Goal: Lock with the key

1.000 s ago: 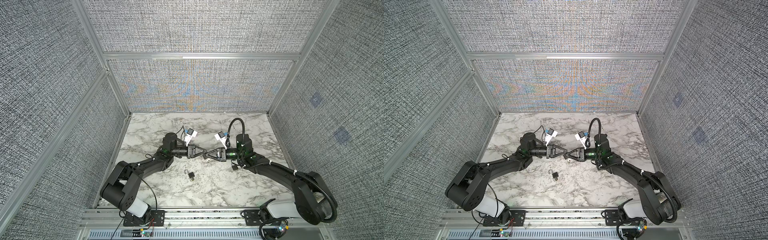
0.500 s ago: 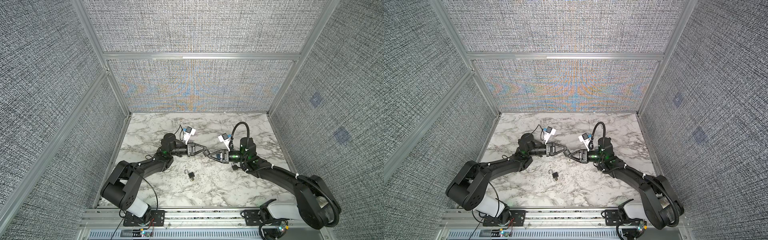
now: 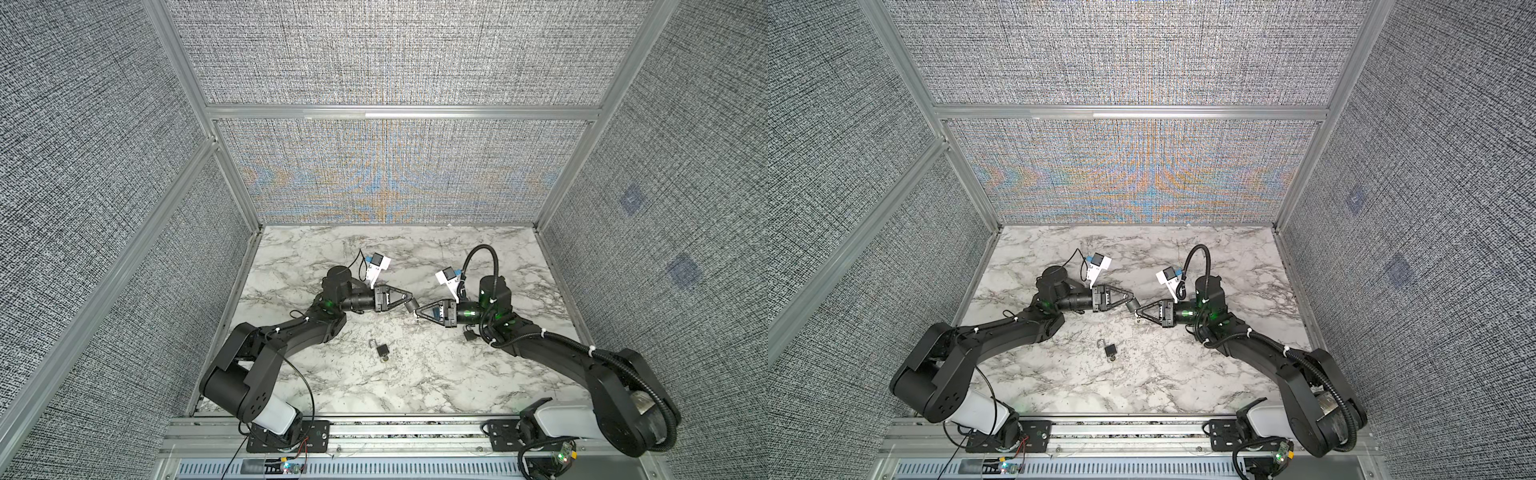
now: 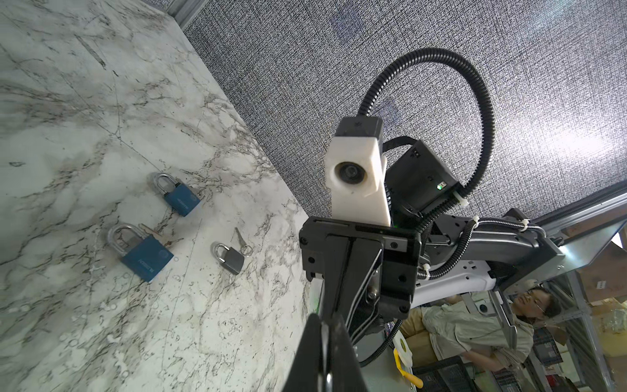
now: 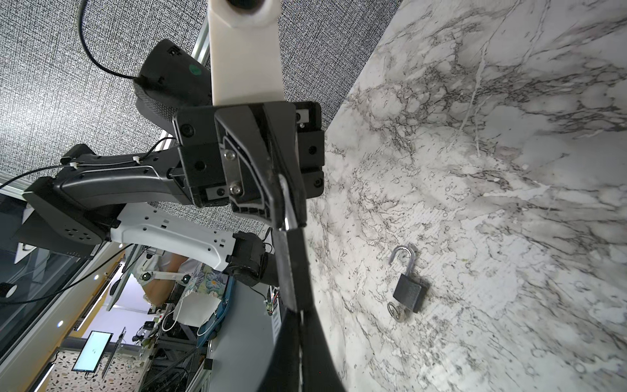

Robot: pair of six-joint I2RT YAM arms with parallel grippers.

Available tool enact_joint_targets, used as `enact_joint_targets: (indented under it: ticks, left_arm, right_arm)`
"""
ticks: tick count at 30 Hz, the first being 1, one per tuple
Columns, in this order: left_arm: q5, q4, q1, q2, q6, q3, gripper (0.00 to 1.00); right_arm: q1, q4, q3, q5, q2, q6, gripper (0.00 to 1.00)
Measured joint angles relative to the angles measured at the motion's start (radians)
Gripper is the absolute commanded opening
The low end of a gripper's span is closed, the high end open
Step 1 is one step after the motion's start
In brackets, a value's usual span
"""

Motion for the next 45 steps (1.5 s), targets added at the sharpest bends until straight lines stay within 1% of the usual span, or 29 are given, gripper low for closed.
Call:
enact_joint_targets:
  ticks: [5,8,16,20,24,26,30,35,39,45]
  left_arm:
    - [-0.007,-0.013,0.011,-0.012,0.003,0.000,0.00]
    - [-0.045,-0.009,0.028,-0.024,0.002,-0.002,0.00]
    - [-0.051,0.018,0.050,-0.031,-0.010,-0.002,0.00]
    - [-0.054,-0.026,0.054,-0.035,0.014,0.002,0.00]
    - [-0.081,-0.148,0.046,-0.039,0.079,0.007,0.00]
    - [-0.110,-0.223,0.028,-0.040,0.116,0.013,0.00]
    - [-0.159,-0.346,-0.044,-0.016,0.174,0.026,0.00]
    - [-0.214,-0.430,-0.151,0.060,0.194,0.047,0.00]
    - [-0.246,-0.450,-0.201,0.138,0.192,0.072,0.00]
    - [-0.288,-0.517,-0.256,0.245,0.193,0.166,0.00]
  right_arm:
    - [0.001,0.036,-0.019,0.003,-0.001,0.016,0.00]
    - [0.001,0.036,-0.031,-0.002,-0.002,0.028,0.00]
    - [0.000,0.031,-0.064,0.001,-0.027,0.039,0.00]
    - [-0.019,-0.035,-0.069,0.030,-0.076,0.018,0.00]
    - [-0.060,-0.190,-0.048,0.105,-0.158,-0.043,0.00]
    - [-0.084,-0.271,-0.032,0.151,-0.203,-0.076,0.00]
    - [-0.124,-0.436,-0.006,0.250,-0.287,-0.130,0.00]
    - [-0.159,-0.598,0.003,0.360,-0.361,-0.166,0.00]
    - [-0.178,-0.676,-0.009,0.430,-0.413,-0.169,0.00]
    - [-0.184,-0.737,-0.060,0.492,-0.481,-0.164,0.00]
